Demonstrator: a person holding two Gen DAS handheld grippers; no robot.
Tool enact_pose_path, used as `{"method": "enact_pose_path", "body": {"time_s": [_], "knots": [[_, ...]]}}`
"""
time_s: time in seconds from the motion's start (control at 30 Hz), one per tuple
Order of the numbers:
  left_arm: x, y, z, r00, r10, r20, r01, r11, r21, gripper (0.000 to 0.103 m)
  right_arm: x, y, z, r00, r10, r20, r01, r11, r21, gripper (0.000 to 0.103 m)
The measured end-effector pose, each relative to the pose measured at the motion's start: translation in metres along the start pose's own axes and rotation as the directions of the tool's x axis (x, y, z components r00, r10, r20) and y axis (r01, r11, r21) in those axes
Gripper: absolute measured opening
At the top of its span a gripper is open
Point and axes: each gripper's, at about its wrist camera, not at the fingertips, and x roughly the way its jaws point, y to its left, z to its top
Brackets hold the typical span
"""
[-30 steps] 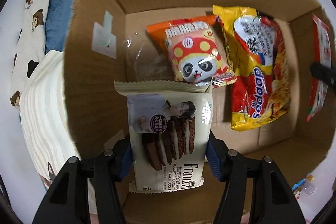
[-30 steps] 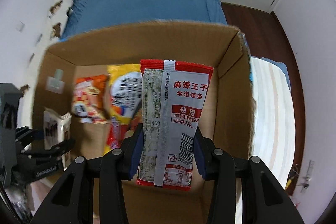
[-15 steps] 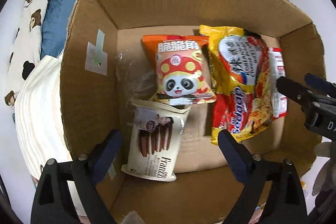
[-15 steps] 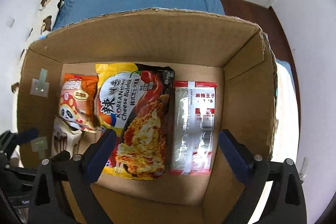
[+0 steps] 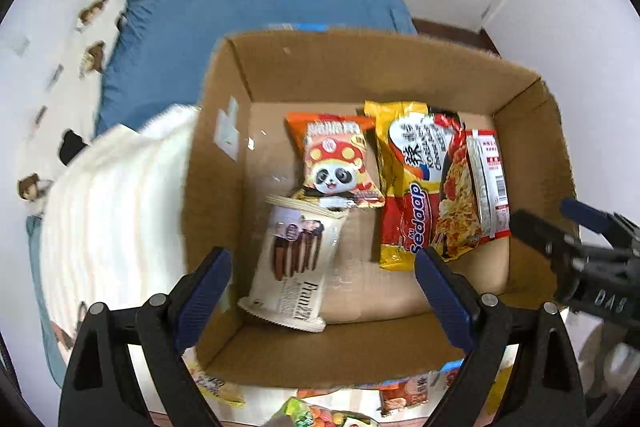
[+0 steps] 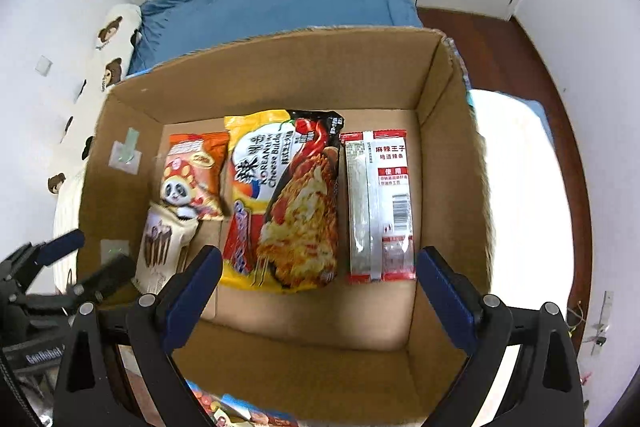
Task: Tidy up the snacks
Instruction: 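Grasp the green watermelon gum bag with left tool while right grasps orange cookie packet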
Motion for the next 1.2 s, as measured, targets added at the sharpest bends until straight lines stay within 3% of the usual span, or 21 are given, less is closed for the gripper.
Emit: {"method": "enact_pose_path", "body": {"time_s": [0.5, 0.53, 0.6, 0.73, 0.8, 0.97, 1.07, 1.1, 1.2], "knots": [[-0.094, -0.014, -0.063, 0.973, 0.031, 0.229, -0.038, 0.999, 0.025, 0.094, -0.097, 0.008, -0.072, 0.979, 0.057, 0.197, -0.061, 0.998, 0.011, 0.098], [-0.101, -0.014, -0.068, 0.970, 0.028, 0.240, -0.035, 0.999, 0.025, 0.094, -0.103, 0.008, -0.077, 0.976, 0.063, 0.209, -0.067, 0.998, 0.013, 0.096], [-0.109, -0.015, -0.075, 0.968, 0.022, 0.249, -0.029, 0.999, 0.025, 0.094, -0.114, 0.008, -0.088, 0.972, 0.081, 0.220, -0.085, 0.996, 0.011, 0.082], [-0.123, -0.012, -0.095, 0.965, 0.013, 0.262, -0.018, 1.000, 0.020, 0.094, -0.122, 0.003, -0.110, 0.967, 0.135, 0.215, -0.145, 0.989, 0.030, 0.077], [-0.124, -0.008, -0.109, 0.965, 0.017, 0.260, -0.021, 1.000, 0.010, 0.094, -0.121, -0.002, -0.129, 0.964, 0.168, 0.208, -0.182, 0.982, 0.049, 0.069], [-0.094, 0.006, -0.146, 0.981, 0.068, 0.179, -0.070, 0.998, 0.003, 0.094, -0.092, -0.012, -0.170, 0.961, 0.239, 0.139, -0.255, 0.960, 0.112, 0.061], [-0.053, 0.017, -0.169, 0.997, 0.060, 0.046, -0.060, 0.998, 0.002, 0.094, -0.060, -0.020, -0.195, 0.954, 0.293, 0.066, -0.300, 0.936, 0.183, 0.062], [-0.037, 0.021, -0.177, 0.998, 0.060, -0.008, -0.060, 0.998, -0.013, 0.094, -0.052, -0.022, -0.199, 0.952, 0.302, 0.051, -0.306, 0.930, 0.205, 0.062], [0.001, 0.033, -0.196, 0.991, -0.027, -0.130, 0.012, 0.994, -0.113, 0.094, -0.025, -0.030, -0.215, 0.946, 0.325, 0.005, -0.313, 0.907, 0.281, 0.062]]}}
